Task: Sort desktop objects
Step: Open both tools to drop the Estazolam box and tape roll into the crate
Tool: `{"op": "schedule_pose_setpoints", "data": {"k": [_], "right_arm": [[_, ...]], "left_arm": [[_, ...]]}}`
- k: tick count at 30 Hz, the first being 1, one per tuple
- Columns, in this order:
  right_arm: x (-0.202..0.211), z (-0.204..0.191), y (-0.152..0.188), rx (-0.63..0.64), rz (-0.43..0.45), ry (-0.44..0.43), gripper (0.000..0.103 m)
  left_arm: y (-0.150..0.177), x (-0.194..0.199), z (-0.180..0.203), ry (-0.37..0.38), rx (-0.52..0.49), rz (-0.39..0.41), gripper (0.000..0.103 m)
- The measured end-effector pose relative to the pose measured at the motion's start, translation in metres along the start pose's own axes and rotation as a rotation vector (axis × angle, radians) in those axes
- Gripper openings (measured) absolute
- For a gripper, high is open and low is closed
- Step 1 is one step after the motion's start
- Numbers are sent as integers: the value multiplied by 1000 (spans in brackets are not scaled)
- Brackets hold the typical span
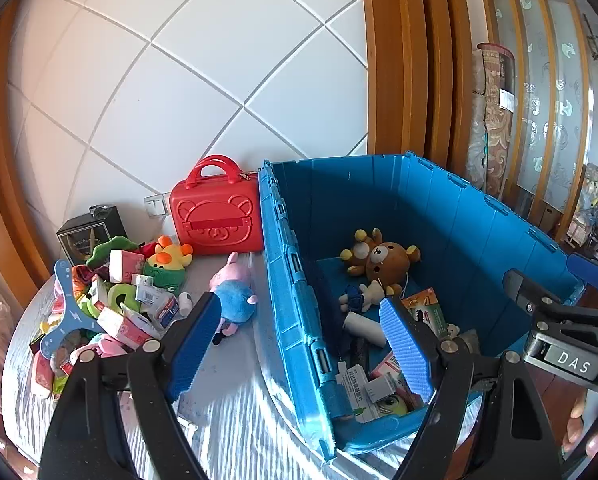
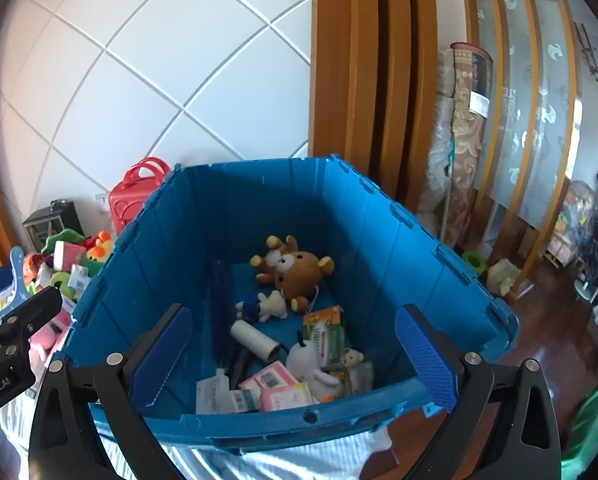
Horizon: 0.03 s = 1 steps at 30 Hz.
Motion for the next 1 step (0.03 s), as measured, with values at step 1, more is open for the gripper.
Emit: {"op": "schedule_pose_setpoints", "data": {"k": [1], "right_arm": [[1, -3, 0, 0, 1, 2, 103]], "left_arm": [[1, 1, -3, 3, 0, 1, 82]]}}
Point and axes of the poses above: each gripper's, at about its wrist camera, not at the fingertips, and x roughly against the way its jaws point, z to its right, y to its underside, the point moved 10 cm from there along -x, roughly the way its jaws point
